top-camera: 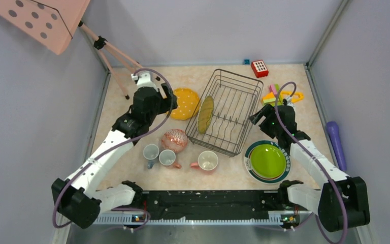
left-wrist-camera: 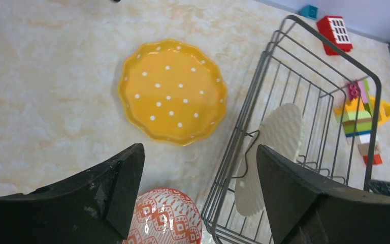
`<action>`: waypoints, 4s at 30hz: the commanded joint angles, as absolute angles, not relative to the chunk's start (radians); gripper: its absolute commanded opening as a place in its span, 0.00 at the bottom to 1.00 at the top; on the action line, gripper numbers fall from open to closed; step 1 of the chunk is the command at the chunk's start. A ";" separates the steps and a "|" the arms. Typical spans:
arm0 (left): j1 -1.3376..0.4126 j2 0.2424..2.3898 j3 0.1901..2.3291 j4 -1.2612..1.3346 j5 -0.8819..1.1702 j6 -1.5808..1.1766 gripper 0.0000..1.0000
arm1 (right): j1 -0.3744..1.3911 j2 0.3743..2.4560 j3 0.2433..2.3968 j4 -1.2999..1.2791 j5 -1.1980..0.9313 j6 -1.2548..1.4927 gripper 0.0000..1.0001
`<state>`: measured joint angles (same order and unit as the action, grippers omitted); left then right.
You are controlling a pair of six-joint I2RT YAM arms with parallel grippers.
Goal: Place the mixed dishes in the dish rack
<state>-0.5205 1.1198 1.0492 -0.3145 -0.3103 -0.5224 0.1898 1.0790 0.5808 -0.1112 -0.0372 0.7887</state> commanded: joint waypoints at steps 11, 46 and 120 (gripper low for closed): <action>-0.146 1.457 0.966 -0.184 -0.006 -0.808 0.85 | 0.198 1.032 0.623 0.022 0.040 0.740 0.75; -0.146 1.885 1.282 -0.359 -0.116 -0.830 0.00 | 0.199 0.937 0.723 -0.025 -0.171 0.579 0.75; -0.582 1.277 1.437 -0.239 -0.005 -0.428 0.00 | 0.328 1.372 1.313 -0.067 -0.683 0.277 0.79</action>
